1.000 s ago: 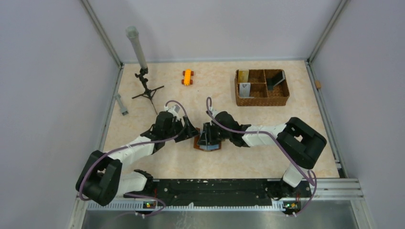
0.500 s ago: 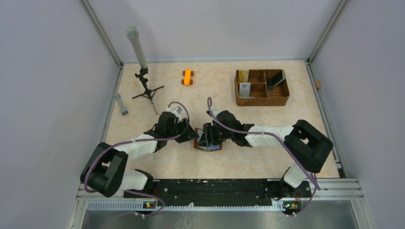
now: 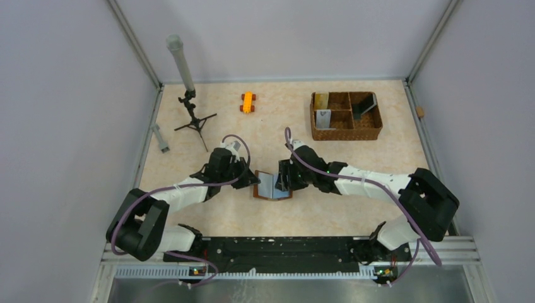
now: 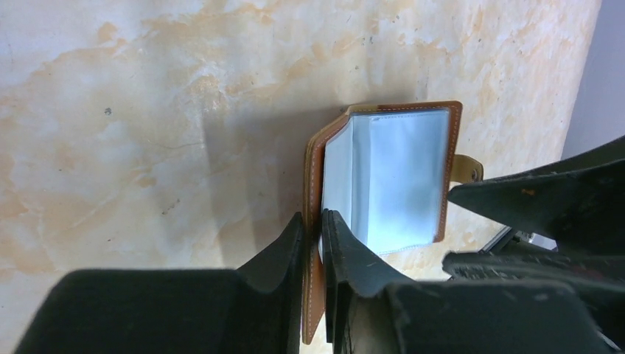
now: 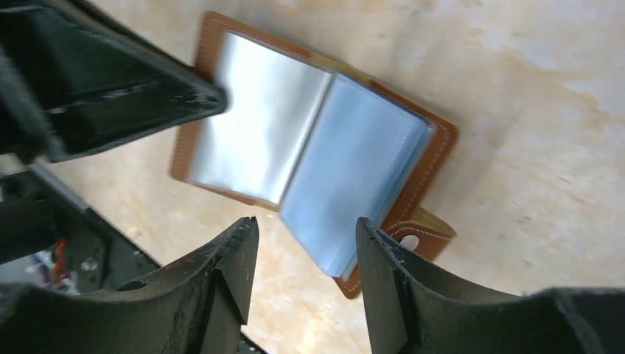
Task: Put the credit cards into the card holder
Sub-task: Open the card holder at the center of the board.
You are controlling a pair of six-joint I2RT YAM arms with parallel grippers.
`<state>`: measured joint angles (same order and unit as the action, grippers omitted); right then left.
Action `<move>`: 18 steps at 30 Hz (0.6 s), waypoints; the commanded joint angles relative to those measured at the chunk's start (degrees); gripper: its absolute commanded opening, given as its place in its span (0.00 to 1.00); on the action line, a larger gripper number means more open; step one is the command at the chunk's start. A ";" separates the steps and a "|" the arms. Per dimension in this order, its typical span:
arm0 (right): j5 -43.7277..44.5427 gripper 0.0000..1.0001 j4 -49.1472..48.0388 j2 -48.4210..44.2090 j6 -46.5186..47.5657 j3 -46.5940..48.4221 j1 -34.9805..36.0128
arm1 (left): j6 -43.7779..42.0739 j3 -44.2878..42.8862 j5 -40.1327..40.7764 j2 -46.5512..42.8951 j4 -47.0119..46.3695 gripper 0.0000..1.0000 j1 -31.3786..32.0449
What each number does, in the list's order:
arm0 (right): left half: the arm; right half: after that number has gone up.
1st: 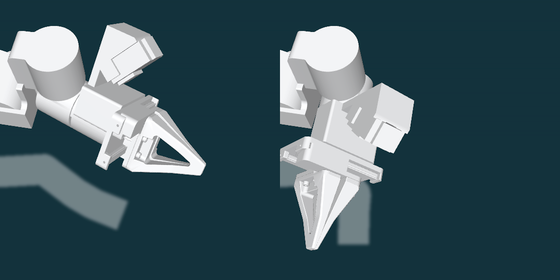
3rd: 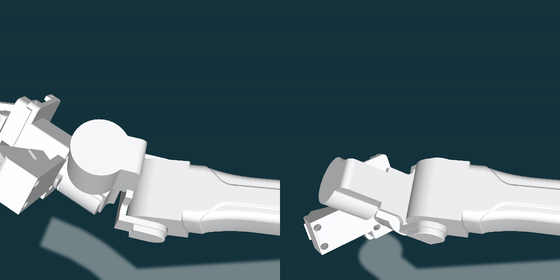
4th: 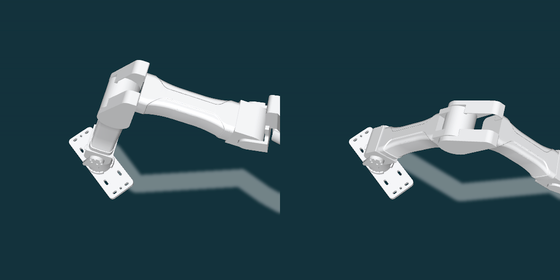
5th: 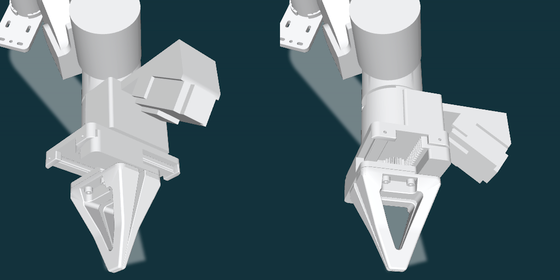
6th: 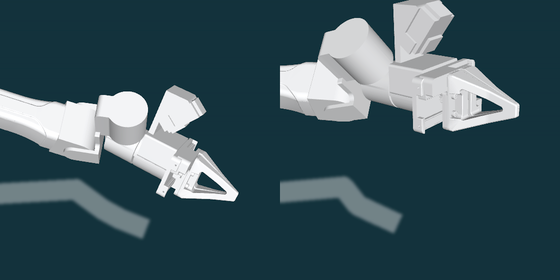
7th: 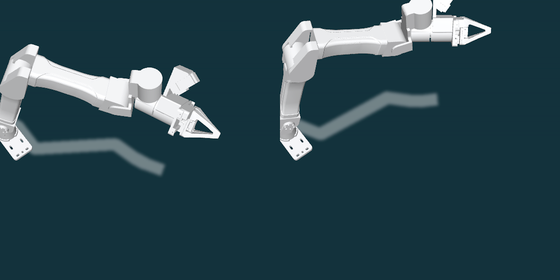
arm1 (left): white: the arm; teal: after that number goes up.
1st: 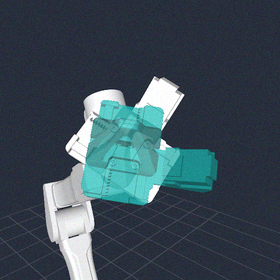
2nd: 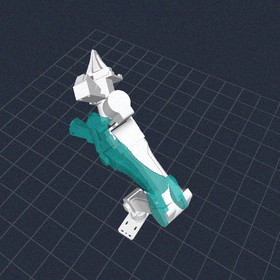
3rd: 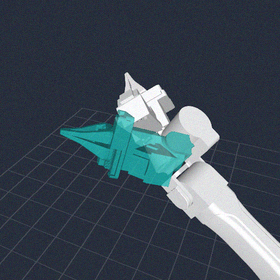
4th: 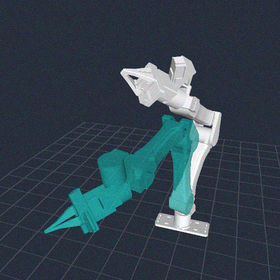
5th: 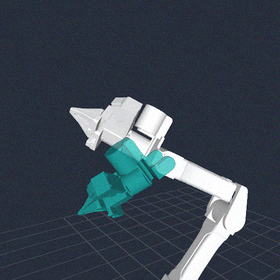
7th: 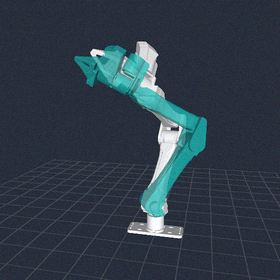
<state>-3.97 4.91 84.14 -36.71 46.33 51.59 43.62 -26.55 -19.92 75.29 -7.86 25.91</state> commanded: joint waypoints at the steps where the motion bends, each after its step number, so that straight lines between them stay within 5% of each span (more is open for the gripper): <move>1: 7.60 0.51 6.13 -1.53 0.54 2.32 0.02 | -0.21 -0.11 -0.12 -1.04 -2.01 0.16 -0.25; 18: 3.32 0.37 0.33 -0.19 -2.15 0.91 -0.08 | -0.48 -0.52 -0.29 -1.21 -1.11 0.12 -0.29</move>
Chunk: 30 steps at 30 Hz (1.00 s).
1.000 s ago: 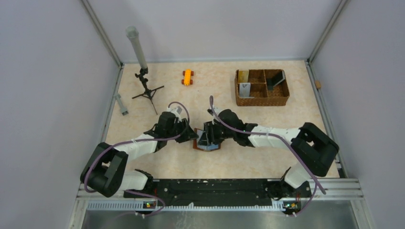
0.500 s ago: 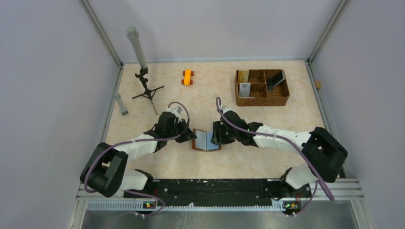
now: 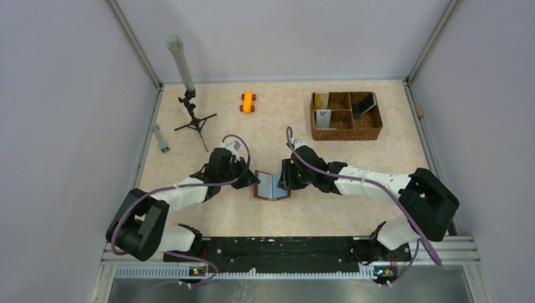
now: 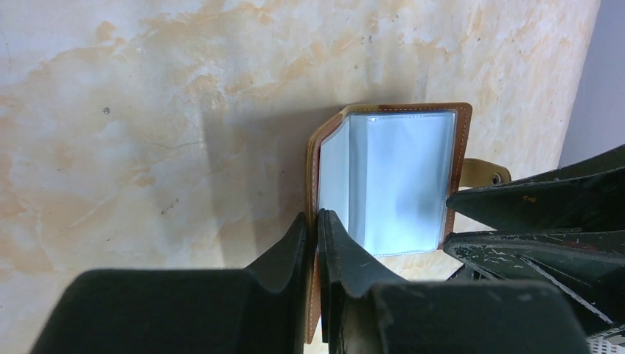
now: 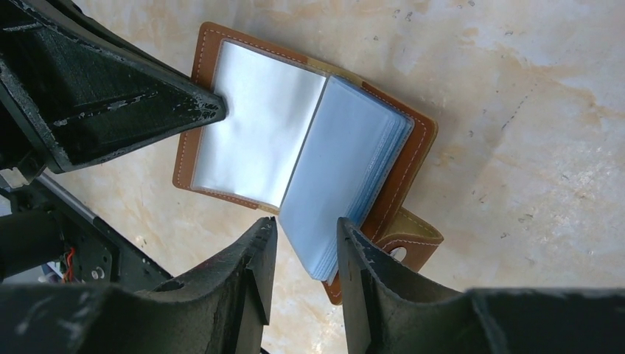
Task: Put the credit cards into the card holder
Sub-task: Open the card holder at the center of the board.
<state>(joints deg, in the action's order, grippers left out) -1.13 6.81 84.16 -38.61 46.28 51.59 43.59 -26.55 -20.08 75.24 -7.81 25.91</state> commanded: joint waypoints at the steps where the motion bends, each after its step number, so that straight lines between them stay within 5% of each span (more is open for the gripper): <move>1: 0.69 0.37 -1.22 0.00 -0.36 1.04 -0.01 | -0.39 -0.52 -0.14 -1.23 -1.15 0.11 -0.32; 12: 3.52 0.36 1.46 2.50 -2.41 0.76 -0.03 | -0.52 -0.26 0.12 -1.61 -0.67 0.11 -0.26; 30: -6.42 0.33 -15.37 6.30 -4.97 -1.47 -0.07 | -0.49 0.43 -0.05 -1.86 -0.89 0.08 -0.25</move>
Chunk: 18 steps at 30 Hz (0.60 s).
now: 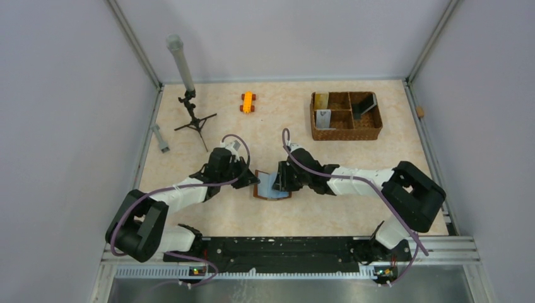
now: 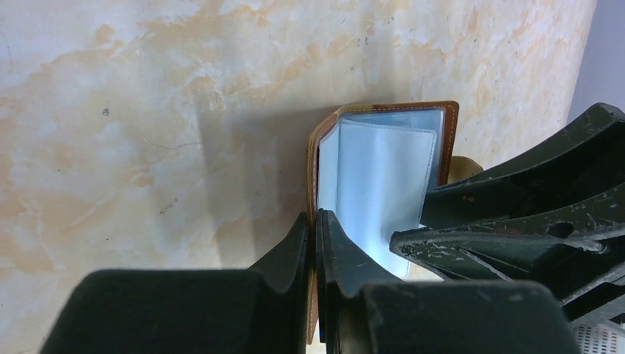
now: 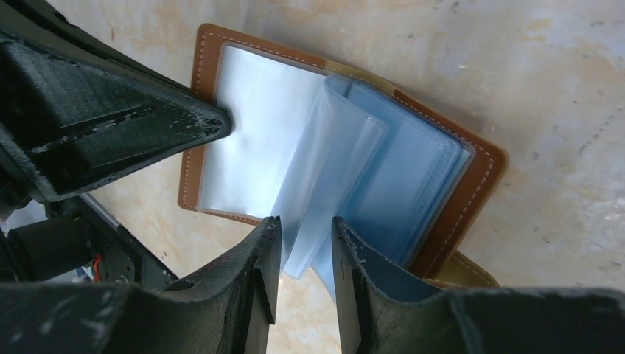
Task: Put the credit cards into the card holder
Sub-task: Open the card holder at the center of the board.
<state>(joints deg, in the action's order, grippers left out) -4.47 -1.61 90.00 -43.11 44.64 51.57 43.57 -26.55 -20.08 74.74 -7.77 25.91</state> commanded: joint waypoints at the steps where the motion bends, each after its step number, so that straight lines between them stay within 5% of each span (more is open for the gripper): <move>1: -3.79 0.33 -7.52 0.45 -0.34 0.22 0.00 | -0.47 0.40 -0.04 -1.39 -0.87 0.08 -0.25; 10: -8.87 0.33 -14.30 1.09 0.11 0.23 0.04 | -0.44 0.32 0.45 -1.88 -0.49 0.11 -0.25; 18: -9.33 0.32 -16.51 5.12 0.08 0.17 -0.03 | -1.14 -0.09 1.94 -4.06 1.40 0.28 -0.30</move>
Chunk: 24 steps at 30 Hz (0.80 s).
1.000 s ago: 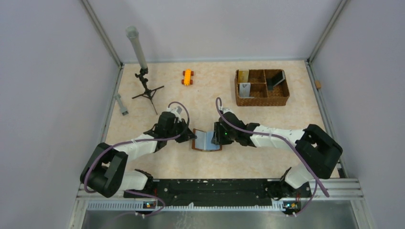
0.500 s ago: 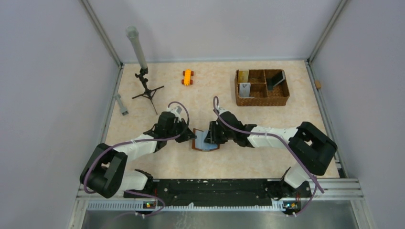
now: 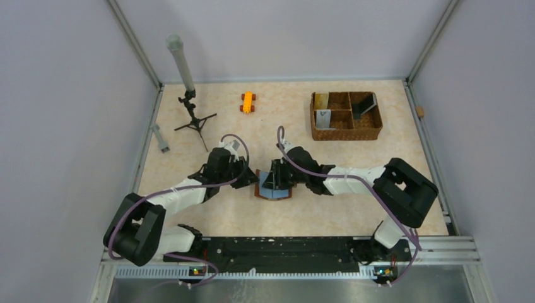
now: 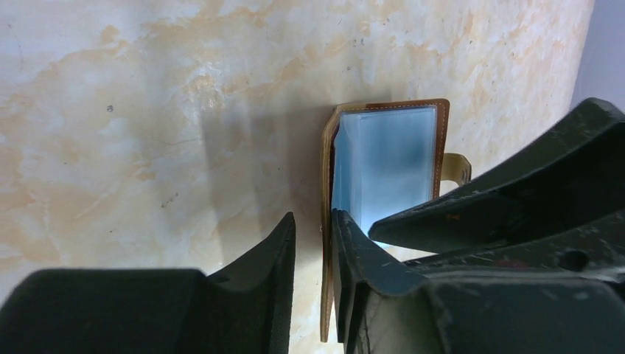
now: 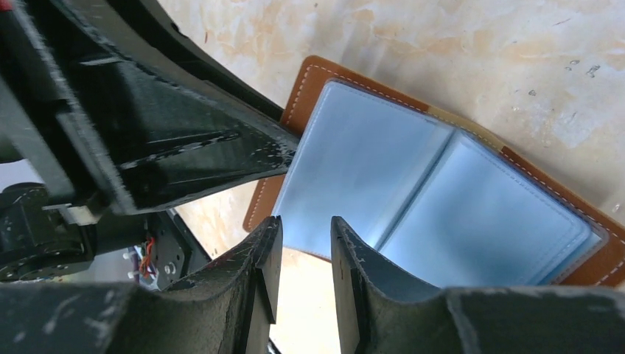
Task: Put the credit cards into the card holder
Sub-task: Open the card holder at the center of the board.
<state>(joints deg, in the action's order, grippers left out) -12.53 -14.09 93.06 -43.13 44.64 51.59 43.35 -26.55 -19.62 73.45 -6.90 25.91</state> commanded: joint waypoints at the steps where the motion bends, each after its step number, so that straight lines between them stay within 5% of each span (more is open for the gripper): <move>1: -1.57 0.32 -4.64 2.42 -0.02 0.14 -0.05 | -1.07 -0.09 2.00 -3.31 1.01 0.30 -0.32; 15: -0.78 0.32 -3.95 2.35 0.79 1.26 -0.01 | -3.37 0.29 9.00 -12.51 7.91 0.64 -0.45; 24: -0.09 0.32 -2.99 1.95 1.47 1.07 0.06 | -1.23 0.27 0.71 -5.36 -1.19 0.65 -0.49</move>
<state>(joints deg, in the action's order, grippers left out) -13.28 -15.88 96.71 -42.68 44.66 51.59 41.08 -26.55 -14.87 65.58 -1.74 25.65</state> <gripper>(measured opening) 0.321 0.654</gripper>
